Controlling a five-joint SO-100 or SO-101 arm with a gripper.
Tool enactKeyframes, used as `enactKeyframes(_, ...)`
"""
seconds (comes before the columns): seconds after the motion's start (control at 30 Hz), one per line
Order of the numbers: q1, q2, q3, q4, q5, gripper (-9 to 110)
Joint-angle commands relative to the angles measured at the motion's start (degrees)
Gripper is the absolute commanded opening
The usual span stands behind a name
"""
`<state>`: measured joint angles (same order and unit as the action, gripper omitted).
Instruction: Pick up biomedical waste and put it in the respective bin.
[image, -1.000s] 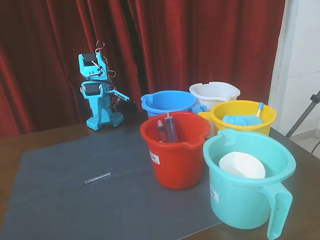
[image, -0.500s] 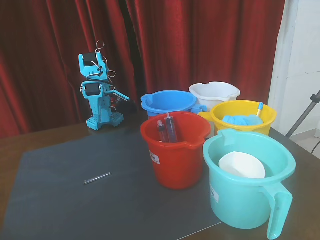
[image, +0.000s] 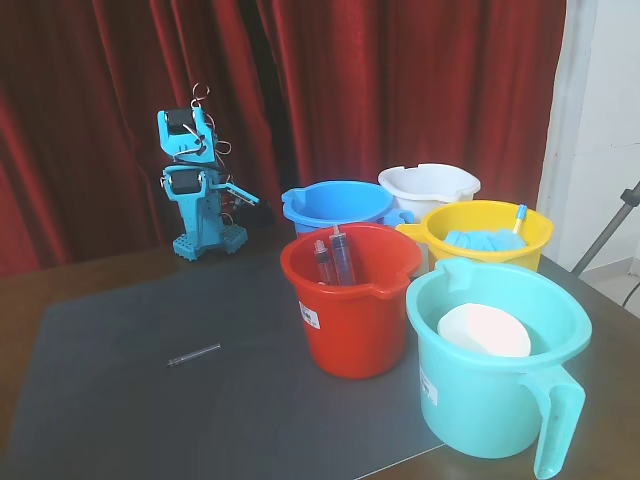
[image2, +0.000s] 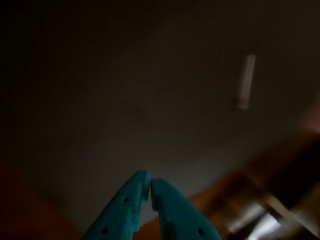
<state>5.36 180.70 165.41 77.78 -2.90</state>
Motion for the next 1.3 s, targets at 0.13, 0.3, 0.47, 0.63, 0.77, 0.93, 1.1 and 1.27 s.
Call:
enactKeyframes(0.13, 0.4, -0.1, -0.6, -17.6, -0.4, 0)
enactKeyframes(0.3, 2.9, -0.4, -3.5, -17.3, -2.5, 2)
enactKeyframes(0.47, 4.1, -7.9, -12.9, -10.2, -4.7, 6)
enactKeyframes(0.63, 4.1, -26.7, -28.0, -3.3, -6.3, 5)
enactKeyframes(0.77, 4.1, -46.2, -41.6, 0.4, -7.8, 5)
enactKeyframes(0.93, 4.1, -70.0, -60.5, 3.5, -9.5, 5)
enactKeyframes(1.1, 4.0, -95.3, -82.3, 4.2, -9.4, 5)
enactKeyframes(1.27, 3.4, -114.2, -96.1, 4.3, -9.3, 5)
